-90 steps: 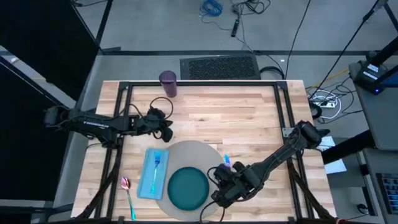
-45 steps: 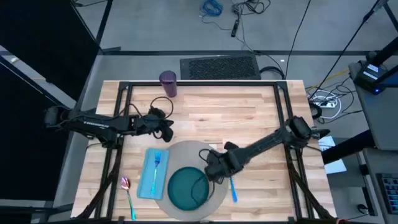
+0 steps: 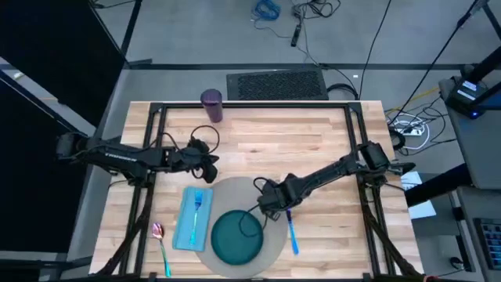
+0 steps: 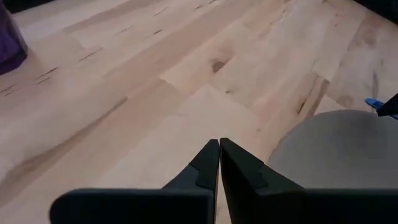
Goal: Set table place
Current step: Move the blue table knife to the right of gray placemat
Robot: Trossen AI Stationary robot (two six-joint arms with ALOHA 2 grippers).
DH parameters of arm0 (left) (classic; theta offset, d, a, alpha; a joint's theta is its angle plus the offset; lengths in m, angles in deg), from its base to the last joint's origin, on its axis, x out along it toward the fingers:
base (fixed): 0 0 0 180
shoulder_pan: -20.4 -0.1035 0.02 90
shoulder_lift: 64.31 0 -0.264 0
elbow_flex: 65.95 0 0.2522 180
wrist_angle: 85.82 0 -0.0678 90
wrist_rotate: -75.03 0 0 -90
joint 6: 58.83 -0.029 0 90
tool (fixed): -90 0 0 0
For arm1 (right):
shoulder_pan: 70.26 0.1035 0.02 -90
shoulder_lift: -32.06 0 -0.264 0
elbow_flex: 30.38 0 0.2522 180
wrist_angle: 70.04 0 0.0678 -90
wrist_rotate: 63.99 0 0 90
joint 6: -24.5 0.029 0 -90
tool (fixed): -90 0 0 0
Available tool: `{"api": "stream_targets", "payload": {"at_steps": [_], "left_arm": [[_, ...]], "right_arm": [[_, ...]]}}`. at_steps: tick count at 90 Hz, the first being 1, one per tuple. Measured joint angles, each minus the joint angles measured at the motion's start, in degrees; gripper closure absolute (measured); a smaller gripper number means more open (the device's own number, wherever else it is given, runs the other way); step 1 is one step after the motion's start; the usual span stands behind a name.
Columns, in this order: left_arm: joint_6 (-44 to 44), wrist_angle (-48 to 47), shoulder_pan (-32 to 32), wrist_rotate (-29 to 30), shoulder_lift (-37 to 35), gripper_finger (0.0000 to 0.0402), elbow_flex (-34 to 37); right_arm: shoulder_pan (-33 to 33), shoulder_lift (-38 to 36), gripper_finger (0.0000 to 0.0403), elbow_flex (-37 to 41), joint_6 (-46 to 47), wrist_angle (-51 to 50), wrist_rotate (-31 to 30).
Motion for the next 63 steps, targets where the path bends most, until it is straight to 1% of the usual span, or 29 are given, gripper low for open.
{"api": "stream_targets", "payload": {"at_steps": [63], "left_arm": [[0.18,0.2,0.54,0.04,-0.02,0.0402,0.0]], "right_arm": [[0.02,0.0,0.0403,0.06,1.3,-2.79,-0.07]]}}
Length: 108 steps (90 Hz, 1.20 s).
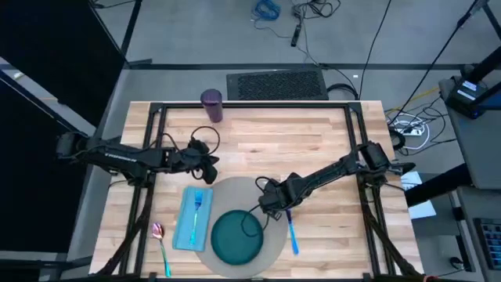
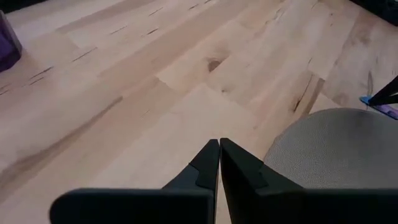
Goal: Set table place
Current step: Move the blue table knife to the right of gray placemat, then put the blue spoon to the right of the blue table knife
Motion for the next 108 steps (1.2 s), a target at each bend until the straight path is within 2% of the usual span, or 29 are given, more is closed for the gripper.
{"api": "stream_targets", "payload": {"at_steps": [69,108], "left_arm": [[-0.02,0.01,0.0,-0.28,0.02,0.0402,0.0],[-0.17,0.12,0.0,-0.35,0.0,0.0402,0.0]], "right_arm": [[0.07,-1.16,0.0403,3.79,1.15,5.37,0.9],[0.07,-6.58,0.0403,3.76,1.37,6.26,-3.72]]}}
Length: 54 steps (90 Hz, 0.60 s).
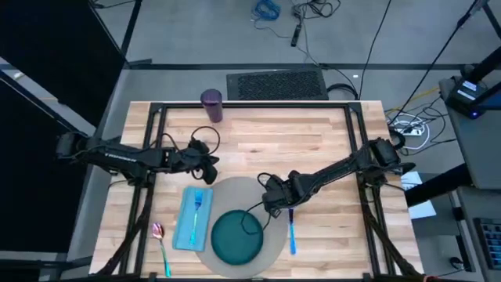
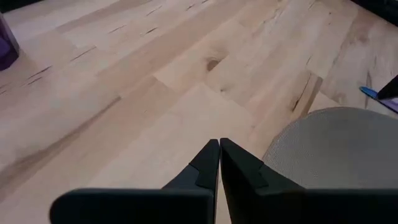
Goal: Set table place
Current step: Put the blue spoon to the right of the blue table knife
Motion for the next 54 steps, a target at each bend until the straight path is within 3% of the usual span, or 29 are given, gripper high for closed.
{"api": "stream_targets", "payload": {"at_steps": [21,28,41,54], "left_arm": [[-4.85,12.31,0.0,-11.05,-0.57,0.0402,0.04],[-6.93,15.69,-0.05,-12.34,-1.32,0.0402,-0.03],[-10.44,13.58,-1.99,-12.56,-4.54,0.0402,-1.95],[-12.93,5.08,-6.69,-12.14,-10.35,0.0402,-2.99]], "right_arm": [[1.79,-5.23,0.0403,0.0,-2.91,-0.73,-3.86],[1.9,-7.77,0.0403,0.0,-5.01,-1.91,-4.27],[-0.69,-12.69,0.0403,0.82,-11.86,-2.03,-4.61],[-5.59,-18.69,0.0403,6.68,-17.12,4.36,-4.28]]}}
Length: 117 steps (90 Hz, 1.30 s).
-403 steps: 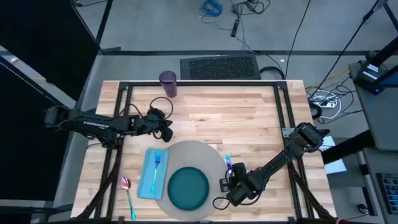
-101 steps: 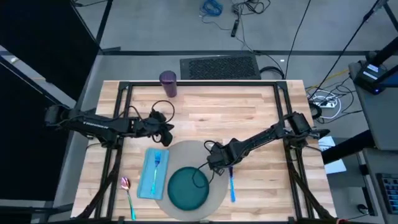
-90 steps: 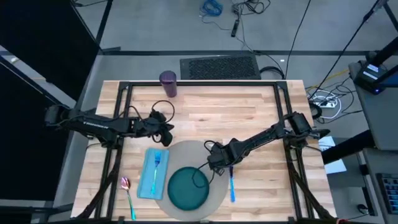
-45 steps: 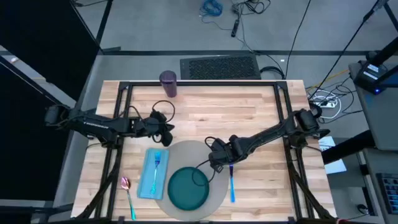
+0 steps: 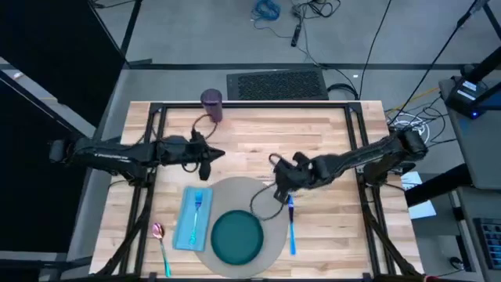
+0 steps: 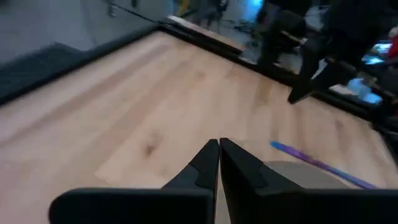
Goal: Set table place
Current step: Put the blue spoon to the right of the blue table knife
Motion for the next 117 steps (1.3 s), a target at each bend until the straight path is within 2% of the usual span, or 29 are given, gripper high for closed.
{"api": "stream_targets", "payload": {"at_steps": [7,18,24,32,44,69,82,100,108,117], "left_arm": [[0.84,-6.91,-3.32,0.49,-3.24,0.0402,-0.01],[3.83,-14.29,-6.02,-0.08,-7.85,0.0402,-0.01],[5.51,-17.79,-5.82,-3.31,-10.27,0.0402,-0.01],[8.74,-21.12,-4.18,-10.25,-12.66,0.0402,-0.01],[15.14,-23.0,1.2,-16.01,-13.74,0.0402,0.01],[37.26,-22.1,16.98,-16.35,-13.32,0.0402,0.02],[50.34,-20.93,25.62,-12.48,-13.03,0.0402,0.02],[66.7,-20.12,39.08,-2.82,-10.16,0.0402,0.02],[69.39,-19.39,43.82,2.61,-7.37,0.0402,-1.32],[67.83,-20.24,47.84,8.53,-3.67,0.0402,-5.98]], "right_arm": [[-3.09,-2.87,0.0403,5.4,-3.71,8.36,2.32],[-6.98,-5.56,0.0403,13.83,-9.81,28.4,11.41],[-8.06,-5.78,0.0403,17.14,-11.39,38.35,14.33],[-8.37,-5.71,0.0403,19.65,-12.36,47.51,14.86],[-8.11,-5.7,0.0403,20.03,-13.45,50.44,14.87],[-6.21,-5.7,0.0403,20.03,-12.95,50.65,16.76],[-3.6,-5.68,0.0403,20.03,-13.11,48.95,16.33],[-0.17,-5.66,0.0403,20.03,-14.28,48.47,16.13],[1.16,-5.66,0.0403,20.03,-15.48,48.43,16.11],[2.22,-5.66,0.0403,20.03,-16.27,48.06,15.98]]}}
